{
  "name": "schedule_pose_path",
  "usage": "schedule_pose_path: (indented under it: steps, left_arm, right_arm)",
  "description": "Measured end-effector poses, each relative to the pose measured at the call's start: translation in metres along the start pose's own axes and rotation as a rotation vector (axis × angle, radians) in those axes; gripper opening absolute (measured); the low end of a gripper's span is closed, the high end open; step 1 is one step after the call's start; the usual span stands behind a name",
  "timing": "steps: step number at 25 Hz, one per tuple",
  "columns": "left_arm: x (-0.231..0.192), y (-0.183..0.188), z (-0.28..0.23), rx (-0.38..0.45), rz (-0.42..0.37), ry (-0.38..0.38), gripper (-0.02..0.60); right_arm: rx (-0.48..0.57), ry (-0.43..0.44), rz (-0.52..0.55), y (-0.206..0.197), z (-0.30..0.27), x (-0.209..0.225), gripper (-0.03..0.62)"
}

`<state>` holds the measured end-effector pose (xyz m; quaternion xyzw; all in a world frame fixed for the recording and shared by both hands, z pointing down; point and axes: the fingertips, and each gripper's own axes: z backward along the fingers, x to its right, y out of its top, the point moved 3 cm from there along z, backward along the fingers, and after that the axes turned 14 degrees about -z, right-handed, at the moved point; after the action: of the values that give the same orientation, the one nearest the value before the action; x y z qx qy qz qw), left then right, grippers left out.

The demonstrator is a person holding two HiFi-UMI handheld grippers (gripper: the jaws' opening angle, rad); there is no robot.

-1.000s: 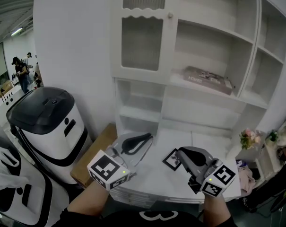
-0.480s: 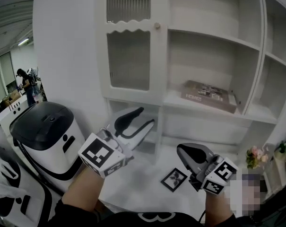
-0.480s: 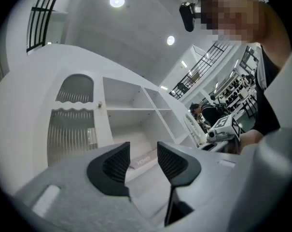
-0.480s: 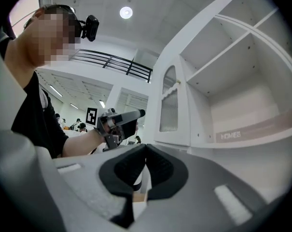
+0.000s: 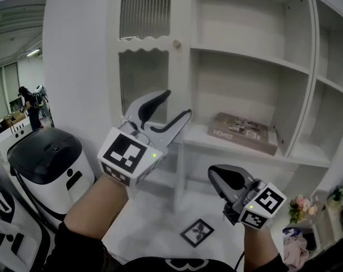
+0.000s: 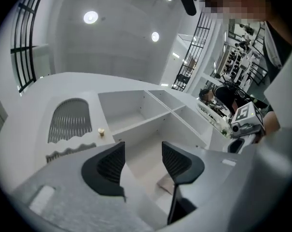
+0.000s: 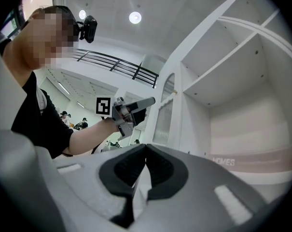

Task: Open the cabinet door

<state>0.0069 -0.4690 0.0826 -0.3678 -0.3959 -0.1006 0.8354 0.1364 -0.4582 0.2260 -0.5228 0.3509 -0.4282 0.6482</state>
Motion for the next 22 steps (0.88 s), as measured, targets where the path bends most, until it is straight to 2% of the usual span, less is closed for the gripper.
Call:
schedule_pose_path:
  steps: [4, 8, 14, 22]
  left_arm:
    - [-0.028, 0.007, -0.027, 0.009, -0.064, 0.072, 0.238]
    - [-0.062, 0.004, -0.051, 0.004, -0.073, 0.13, 0.25]
    - [-0.098, -0.008, -0.079, -0.009, -0.053, 0.161, 0.25]
    - [-0.122, -0.031, -0.11, -0.043, -0.036, 0.178, 0.231]
  right_arm:
    - [-0.007, 0.004, 0.042, 0.012, -0.004, 0.009, 0.002]
    - [0.003, -0.005, 0.088, 0.029, -0.005, 0.016, 0.002]
    - [0.02, -0.032, 0.116, 0.045, -0.009, 0.025, 0.002]
    - [0.006, -0.063, 0.15, 0.047, -0.013, 0.028, 0.003]
